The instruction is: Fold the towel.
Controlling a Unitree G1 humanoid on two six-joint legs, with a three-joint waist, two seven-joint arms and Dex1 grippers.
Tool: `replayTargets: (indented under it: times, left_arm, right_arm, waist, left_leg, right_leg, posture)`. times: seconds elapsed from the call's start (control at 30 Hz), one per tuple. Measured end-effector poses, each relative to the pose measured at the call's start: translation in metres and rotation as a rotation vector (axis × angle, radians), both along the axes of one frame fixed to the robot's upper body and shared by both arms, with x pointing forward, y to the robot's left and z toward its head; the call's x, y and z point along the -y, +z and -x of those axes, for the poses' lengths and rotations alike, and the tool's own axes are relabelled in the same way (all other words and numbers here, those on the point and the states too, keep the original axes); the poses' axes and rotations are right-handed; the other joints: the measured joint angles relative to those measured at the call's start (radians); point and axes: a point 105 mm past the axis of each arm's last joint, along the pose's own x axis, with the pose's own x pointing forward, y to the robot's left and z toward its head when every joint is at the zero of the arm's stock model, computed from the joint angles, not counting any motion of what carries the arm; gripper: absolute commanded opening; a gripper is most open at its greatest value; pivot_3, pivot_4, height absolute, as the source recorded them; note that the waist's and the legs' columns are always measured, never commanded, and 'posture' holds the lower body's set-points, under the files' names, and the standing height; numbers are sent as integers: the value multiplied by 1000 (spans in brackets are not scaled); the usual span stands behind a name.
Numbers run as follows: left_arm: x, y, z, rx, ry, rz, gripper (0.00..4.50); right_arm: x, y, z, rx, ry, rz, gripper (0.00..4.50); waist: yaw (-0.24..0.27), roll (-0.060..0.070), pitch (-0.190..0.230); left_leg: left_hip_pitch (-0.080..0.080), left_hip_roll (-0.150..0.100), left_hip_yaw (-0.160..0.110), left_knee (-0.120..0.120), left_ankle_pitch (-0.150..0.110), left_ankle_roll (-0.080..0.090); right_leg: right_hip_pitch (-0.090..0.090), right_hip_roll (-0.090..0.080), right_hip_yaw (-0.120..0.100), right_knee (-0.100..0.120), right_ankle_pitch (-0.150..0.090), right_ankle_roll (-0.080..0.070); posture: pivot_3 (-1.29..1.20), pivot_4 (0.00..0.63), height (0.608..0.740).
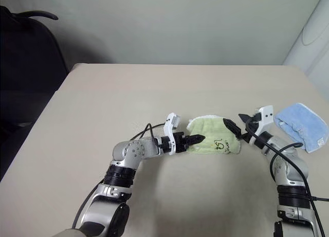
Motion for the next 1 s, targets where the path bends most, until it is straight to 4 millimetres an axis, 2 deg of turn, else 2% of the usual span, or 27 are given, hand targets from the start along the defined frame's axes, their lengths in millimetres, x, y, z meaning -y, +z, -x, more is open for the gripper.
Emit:
replayTargets:
  times: [0.1,0.43,0.6,0.7,0.8,0.9,1.0]
  left_arm:
    - [-1,0,0,12,5,-14,27]
    - [-12,2,-5,17,74,19,8]
    - [-37,21,-18,28,201,119,8]
    - [-77,49,-35,90,368,175,8]
    - [-135,80,-45,206,571,174,8]
    - [-196,96,-45,261,769,150,8]
    - [-264,114,-33,334,994,131,8]
  right_arm:
    - [1,2,-2,14,-17,-10,4500]
    - [3,7,-10,41,-58,-36,4500]
    - [9,10,-10,58,-88,-52,4500]
    - [11,13,-11,70,-96,-55,4500]
    - [13,13,-11,71,-104,-58,4500]
    - [12,13,-12,72,-103,-60,4500]
    - [13,10,-13,63,-105,-64,4500]
  waist:
    - [0,0,0]
    - [-2,0,0]
    - [-7,0,0]
    - [-14,0,0]
    - [-20,0,0]
    - [-21,0,0]
    - [-21,0,1]
  left_leg:
    - [0,0,0,0,0,0]
    - [0,0,0,0,0,0]
    - [0,0,0,-1,0,0]
    - [0,1,0,-1,0,0]
    - [0,1,0,-2,0,0]
    - [0,1,0,-2,0,0]
    - [0,1,0,-3,0,-1]
  right_leg:
    - [0,0,0,0,0,0]
    - [-1,0,0,0,0,0]
    - [-1,0,0,0,0,0]
    - [-1,1,0,1,0,0]
    - [-2,1,1,1,0,-1]
    - [-3,1,0,1,1,-1]
    - [-3,1,0,1,1,-1]
  posture:
    - [0,150,740]
    - [0,150,740]
    - [0,150,740]
    - [0,150,740]
    - [0,150,740]
    - [0,150,740]
    - [0,150,740]
